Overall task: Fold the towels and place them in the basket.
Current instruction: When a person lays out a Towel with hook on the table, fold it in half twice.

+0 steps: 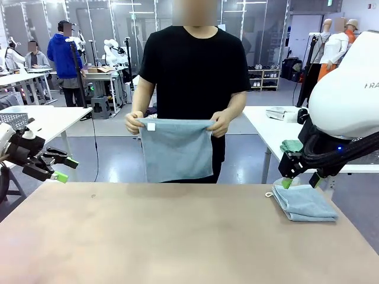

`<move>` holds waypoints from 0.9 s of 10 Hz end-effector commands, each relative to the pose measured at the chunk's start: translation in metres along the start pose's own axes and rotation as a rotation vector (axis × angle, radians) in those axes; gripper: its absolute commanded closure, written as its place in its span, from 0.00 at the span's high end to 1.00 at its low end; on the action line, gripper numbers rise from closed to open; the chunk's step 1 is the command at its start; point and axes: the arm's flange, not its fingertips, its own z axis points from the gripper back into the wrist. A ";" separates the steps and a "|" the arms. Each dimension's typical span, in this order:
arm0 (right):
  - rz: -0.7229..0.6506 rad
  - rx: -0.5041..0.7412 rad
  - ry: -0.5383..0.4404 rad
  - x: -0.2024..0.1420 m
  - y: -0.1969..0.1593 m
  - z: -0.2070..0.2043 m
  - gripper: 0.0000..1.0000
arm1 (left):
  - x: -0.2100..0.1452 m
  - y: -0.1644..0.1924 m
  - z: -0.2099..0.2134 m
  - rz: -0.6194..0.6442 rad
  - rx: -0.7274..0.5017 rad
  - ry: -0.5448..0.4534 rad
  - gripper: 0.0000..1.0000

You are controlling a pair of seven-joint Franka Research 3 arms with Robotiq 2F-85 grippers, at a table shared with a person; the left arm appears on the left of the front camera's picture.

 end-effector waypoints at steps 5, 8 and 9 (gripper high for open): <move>-0.028 0.006 -0.002 0.000 0.000 0.003 0.76 | 0.002 0.000 0.001 -0.003 0.002 -0.002 1.00; -0.028 0.006 -0.002 0.000 0.000 0.003 0.76 | 0.002 0.000 0.001 -0.003 0.002 -0.002 1.00; -0.028 0.006 -0.002 0.000 0.000 0.003 0.76 | 0.002 0.000 0.001 -0.003 0.002 -0.002 1.00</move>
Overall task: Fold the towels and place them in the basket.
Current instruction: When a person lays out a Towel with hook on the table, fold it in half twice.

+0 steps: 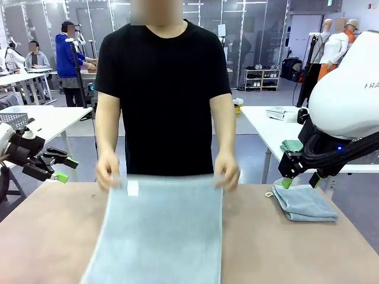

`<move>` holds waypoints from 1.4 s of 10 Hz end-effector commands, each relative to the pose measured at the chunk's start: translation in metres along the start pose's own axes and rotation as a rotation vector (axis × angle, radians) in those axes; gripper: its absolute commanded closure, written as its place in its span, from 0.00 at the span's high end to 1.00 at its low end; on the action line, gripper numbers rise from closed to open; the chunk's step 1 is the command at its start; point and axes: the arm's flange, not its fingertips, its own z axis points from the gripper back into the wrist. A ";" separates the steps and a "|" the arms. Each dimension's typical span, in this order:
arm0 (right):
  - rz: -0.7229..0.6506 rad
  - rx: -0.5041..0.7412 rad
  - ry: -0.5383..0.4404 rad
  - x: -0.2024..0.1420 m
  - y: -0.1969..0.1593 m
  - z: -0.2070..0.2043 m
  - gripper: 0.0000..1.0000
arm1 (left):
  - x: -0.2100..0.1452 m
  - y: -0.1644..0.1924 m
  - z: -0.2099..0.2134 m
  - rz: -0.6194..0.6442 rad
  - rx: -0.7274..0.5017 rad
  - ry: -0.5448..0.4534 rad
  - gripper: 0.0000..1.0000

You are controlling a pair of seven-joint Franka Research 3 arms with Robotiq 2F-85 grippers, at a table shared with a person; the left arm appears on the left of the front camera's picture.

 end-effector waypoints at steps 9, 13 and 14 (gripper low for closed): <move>-0.028 0.006 -0.002 0.000 0.000 0.003 0.76 | 0.002 0.000 0.001 -0.003 0.002 -0.002 1.00; 0.000 0.000 0.000 0.000 0.000 0.000 0.88 | 0.000 0.000 0.000 0.000 0.000 0.000 1.00; 0.023 0.003 0.006 -0.001 0.003 0.003 0.96 | 0.001 -0.001 0.002 -0.004 -0.009 -0.010 1.00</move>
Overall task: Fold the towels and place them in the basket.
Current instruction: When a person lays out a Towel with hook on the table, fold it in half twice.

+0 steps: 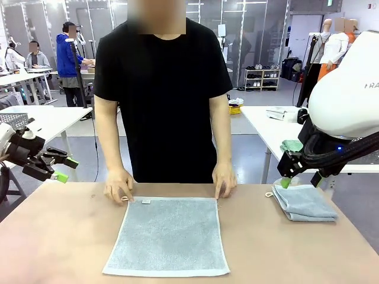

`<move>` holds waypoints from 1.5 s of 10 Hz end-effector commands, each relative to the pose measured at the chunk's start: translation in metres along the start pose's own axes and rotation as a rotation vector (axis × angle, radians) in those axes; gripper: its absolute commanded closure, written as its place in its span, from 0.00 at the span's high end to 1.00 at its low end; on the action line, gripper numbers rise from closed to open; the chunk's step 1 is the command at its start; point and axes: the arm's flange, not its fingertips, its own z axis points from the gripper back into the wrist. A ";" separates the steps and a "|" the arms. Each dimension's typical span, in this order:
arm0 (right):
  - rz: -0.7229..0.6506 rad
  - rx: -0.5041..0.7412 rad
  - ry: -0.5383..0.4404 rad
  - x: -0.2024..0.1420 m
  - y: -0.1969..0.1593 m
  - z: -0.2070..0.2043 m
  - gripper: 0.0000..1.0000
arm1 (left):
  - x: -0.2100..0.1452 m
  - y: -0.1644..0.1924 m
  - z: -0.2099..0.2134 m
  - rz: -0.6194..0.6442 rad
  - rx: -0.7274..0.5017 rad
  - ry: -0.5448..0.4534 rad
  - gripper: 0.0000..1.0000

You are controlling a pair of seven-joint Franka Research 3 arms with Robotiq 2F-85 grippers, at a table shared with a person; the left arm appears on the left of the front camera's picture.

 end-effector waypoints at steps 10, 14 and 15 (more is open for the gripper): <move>0.863 -0.053 -0.056 -0.032 0.152 0.020 1.00 | 0.142 -0.100 -0.079 -0.134 0.031 0.533 1.00; 0.851 -0.040 -0.033 -0.038 0.162 0.022 1.00 | 0.149 -0.103 -0.091 -0.133 0.021 0.534 1.00; 0.851 -0.040 -0.033 -0.038 0.162 0.022 1.00 | 0.149 -0.103 -0.091 -0.133 0.021 0.534 1.00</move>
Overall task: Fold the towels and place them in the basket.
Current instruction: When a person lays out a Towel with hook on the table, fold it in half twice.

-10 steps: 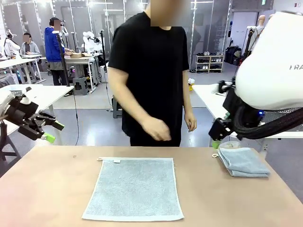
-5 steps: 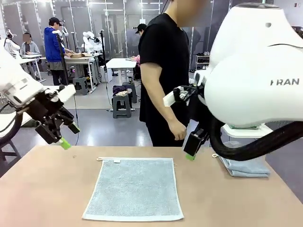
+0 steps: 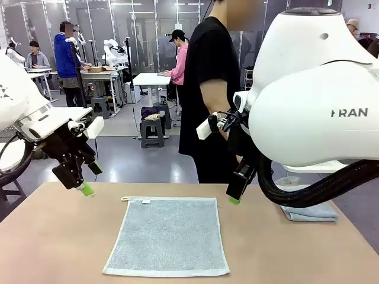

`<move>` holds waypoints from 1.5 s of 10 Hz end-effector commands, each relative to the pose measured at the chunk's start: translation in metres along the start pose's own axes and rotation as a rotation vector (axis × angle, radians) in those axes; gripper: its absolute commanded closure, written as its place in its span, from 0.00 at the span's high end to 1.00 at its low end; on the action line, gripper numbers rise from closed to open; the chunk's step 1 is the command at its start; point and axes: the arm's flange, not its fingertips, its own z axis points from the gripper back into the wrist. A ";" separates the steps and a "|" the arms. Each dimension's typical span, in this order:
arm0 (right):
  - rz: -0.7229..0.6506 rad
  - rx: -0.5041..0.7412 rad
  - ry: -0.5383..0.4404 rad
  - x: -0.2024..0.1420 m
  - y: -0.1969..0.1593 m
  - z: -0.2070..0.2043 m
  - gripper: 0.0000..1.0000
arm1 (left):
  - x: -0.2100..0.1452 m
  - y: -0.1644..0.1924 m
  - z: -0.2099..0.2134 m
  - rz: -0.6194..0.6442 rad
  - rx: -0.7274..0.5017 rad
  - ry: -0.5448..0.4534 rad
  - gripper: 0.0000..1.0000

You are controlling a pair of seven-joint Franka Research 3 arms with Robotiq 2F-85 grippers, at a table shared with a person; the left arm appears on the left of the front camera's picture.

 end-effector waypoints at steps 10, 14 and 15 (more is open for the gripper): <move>0.269 0.049 -0.092 0.018 0.017 -0.039 1.00 | 0.082 -0.064 0.024 0.051 0.086 0.371 1.00; 0.417 0.149 -0.045 0.012 0.038 -0.078 1.00 | 0.086 -0.108 -0.010 0.062 0.171 0.415 1.00; 0.454 0.149 -0.027 0.010 0.043 -0.088 1.00 | 0.086 -0.120 -0.028 0.051 0.176 0.433 1.00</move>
